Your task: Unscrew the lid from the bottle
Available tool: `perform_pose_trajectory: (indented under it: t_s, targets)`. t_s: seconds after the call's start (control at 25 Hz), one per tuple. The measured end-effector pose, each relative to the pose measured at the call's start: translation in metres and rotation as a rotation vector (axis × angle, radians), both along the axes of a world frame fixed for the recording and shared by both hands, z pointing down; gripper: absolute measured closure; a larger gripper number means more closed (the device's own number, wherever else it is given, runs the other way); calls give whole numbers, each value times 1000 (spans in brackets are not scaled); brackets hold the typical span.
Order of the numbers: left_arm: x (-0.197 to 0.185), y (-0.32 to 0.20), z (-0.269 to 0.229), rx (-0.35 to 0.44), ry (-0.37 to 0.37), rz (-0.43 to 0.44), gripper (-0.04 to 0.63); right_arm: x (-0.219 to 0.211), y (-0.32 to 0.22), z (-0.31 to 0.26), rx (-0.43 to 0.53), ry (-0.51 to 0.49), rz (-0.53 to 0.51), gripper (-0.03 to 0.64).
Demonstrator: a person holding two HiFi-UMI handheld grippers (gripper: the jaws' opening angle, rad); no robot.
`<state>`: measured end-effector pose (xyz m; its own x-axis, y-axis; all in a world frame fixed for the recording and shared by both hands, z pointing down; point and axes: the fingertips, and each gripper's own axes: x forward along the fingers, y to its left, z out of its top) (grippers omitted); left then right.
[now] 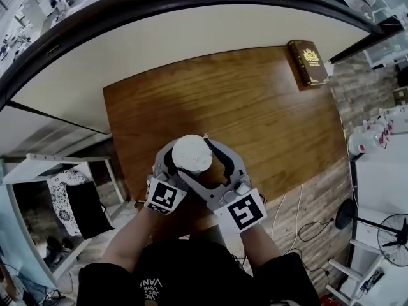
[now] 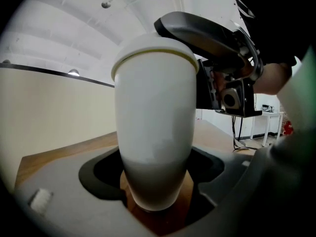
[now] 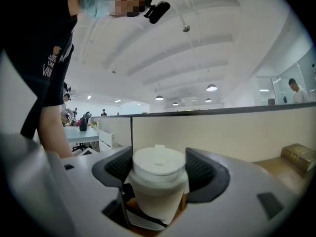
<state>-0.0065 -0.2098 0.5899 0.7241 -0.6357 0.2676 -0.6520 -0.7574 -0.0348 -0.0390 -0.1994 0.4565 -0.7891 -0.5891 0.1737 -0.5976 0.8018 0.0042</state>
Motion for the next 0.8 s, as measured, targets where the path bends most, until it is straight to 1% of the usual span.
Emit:
perform_pose_trajectory:
  t_s: [0.16,0.32,0.48,0.68,0.8]
  targets:
    - [-1,0,1,-6,4,10,222,2,-2,-10,6,-42,12,298]
    - [-1,1,1,-9,5,13,221,7,-4,-22,11,-62,31,298]
    - [-2,0,1,-14,13,10,222,15,-6,-40,17,-108,54,298]
    - [-2,-1,3,-25,5,12,221,29,-6,-71,29,-196,96,298]
    - [-1,0,6,-53,6,23,221,38,-5,-88,38,-236,124,298]
